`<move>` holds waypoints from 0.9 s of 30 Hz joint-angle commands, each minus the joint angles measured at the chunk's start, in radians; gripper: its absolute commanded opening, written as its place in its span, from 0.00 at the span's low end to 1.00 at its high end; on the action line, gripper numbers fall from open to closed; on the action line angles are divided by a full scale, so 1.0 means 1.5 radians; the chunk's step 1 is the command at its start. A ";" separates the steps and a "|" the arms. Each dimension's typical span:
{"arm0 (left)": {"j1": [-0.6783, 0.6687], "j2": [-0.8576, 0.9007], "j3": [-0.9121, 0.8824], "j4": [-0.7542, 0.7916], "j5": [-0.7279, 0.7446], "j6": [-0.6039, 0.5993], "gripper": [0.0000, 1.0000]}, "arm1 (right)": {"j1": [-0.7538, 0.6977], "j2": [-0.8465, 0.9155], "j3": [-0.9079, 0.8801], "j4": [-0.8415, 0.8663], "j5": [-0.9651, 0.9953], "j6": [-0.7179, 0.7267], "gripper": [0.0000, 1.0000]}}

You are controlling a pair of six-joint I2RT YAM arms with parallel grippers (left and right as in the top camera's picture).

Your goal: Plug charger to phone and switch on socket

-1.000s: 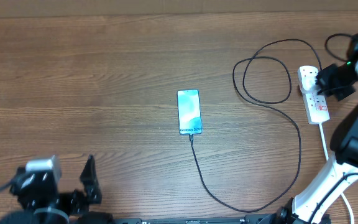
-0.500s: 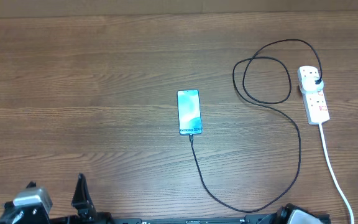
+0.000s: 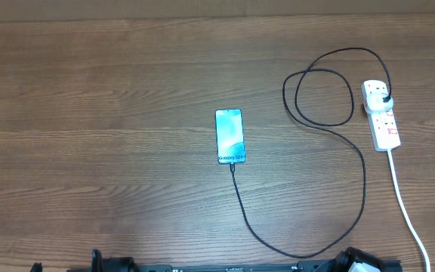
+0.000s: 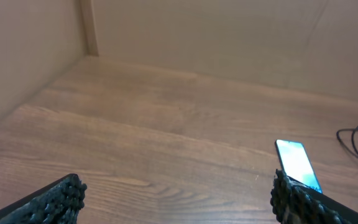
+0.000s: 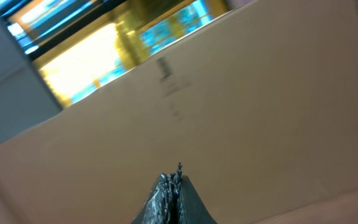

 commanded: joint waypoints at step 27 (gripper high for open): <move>0.007 -0.029 -0.171 0.228 0.045 -0.071 1.00 | 0.092 -0.288 -0.285 0.210 -0.293 -0.030 0.04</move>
